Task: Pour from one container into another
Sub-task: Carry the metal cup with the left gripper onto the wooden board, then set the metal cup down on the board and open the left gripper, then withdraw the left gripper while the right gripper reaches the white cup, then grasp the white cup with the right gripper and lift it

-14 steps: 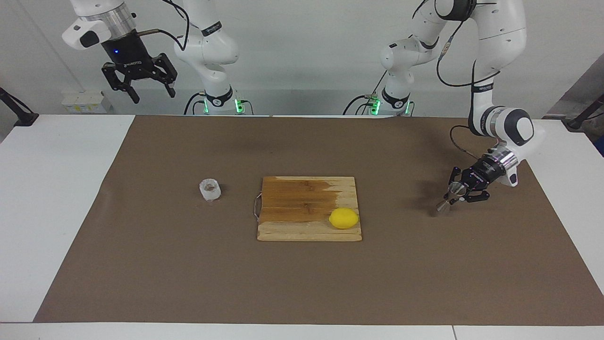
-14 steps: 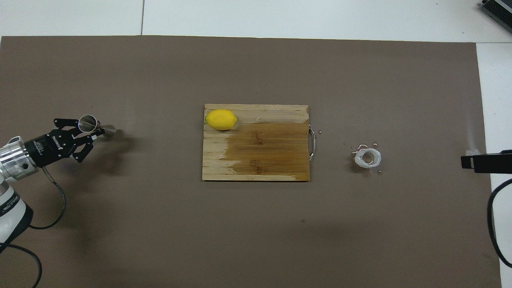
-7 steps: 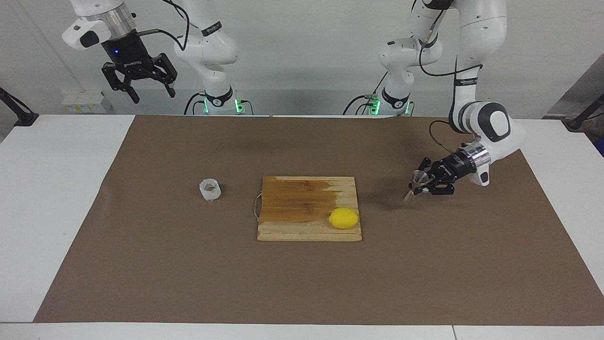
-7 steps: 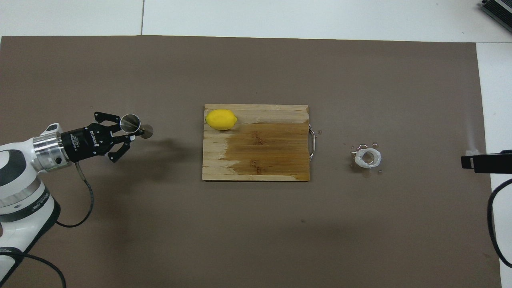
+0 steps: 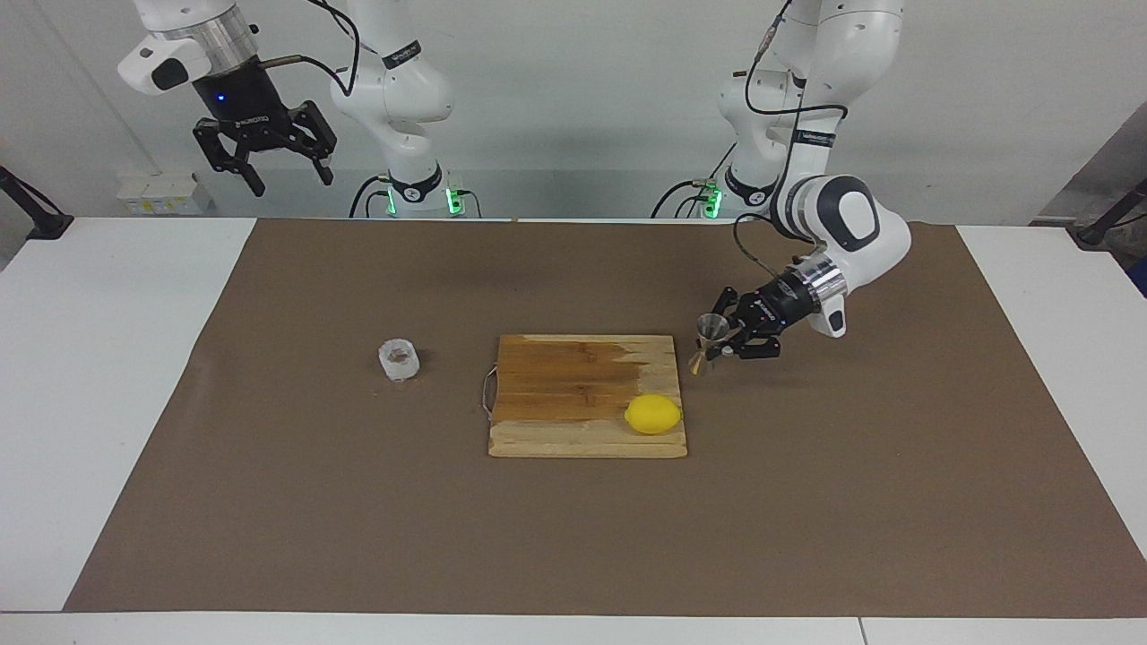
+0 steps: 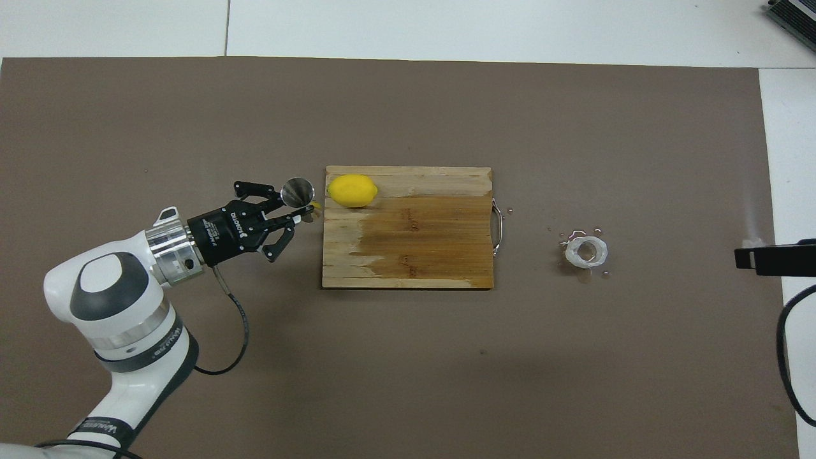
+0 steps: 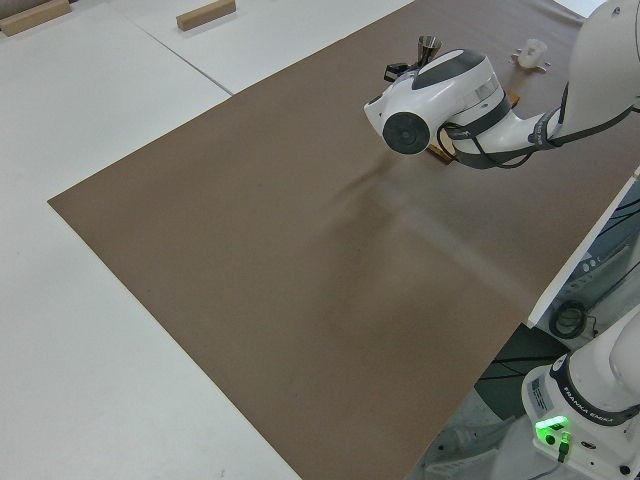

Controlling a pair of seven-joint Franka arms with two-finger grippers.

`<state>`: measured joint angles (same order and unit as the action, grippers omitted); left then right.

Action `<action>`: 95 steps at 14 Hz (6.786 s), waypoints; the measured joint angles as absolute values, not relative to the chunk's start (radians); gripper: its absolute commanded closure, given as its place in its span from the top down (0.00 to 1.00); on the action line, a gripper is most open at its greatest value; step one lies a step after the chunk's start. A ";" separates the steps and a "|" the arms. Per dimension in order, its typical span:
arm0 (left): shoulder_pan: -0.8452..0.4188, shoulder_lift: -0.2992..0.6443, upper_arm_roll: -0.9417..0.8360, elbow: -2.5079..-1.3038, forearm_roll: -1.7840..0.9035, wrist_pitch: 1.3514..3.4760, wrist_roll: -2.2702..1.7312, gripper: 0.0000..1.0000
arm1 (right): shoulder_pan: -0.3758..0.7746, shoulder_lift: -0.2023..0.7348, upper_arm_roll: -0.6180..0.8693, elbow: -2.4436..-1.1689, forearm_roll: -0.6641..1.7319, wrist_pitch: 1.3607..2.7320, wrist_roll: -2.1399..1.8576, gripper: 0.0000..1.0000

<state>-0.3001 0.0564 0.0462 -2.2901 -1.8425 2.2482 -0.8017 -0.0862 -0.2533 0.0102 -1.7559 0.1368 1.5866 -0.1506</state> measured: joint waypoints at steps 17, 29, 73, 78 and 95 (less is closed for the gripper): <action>-0.540 0.163 0.042 -2.225 -2.305 2.372 -0.597 0.00 | -0.086 -0.253 0.010 -1.756 0.137 1.587 -0.151 1.00; -0.576 0.308 0.027 -2.120 -2.382 2.383 -0.492 0.00 | -0.086 -0.253 0.010 -1.756 0.137 1.587 -0.151 1.00; -0.227 0.091 0.052 -2.104 -0.901 2.255 -0.379 1.00 | -0.235 0.011 -0.001 -2.132 0.653 1.997 -1.855 1.00; -0.127 0.087 0.052 -1.889 -0.369 1.939 -0.375 1.00 | -0.251 0.159 -0.001 -2.124 0.812 1.990 -2.121 1.00; -0.128 -0.067 0.036 -1.716 -0.070 1.608 0.118 1.00 | -0.250 0.339 0.006 -2.156 1.010 1.949 -2.447 0.25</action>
<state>-0.1278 -0.0668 0.0364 -1.7162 -0.0698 1.6077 0.1184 -0.2502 0.3388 0.0058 -2.1561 1.0103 1.9494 -2.4472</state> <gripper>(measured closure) 0.000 0.485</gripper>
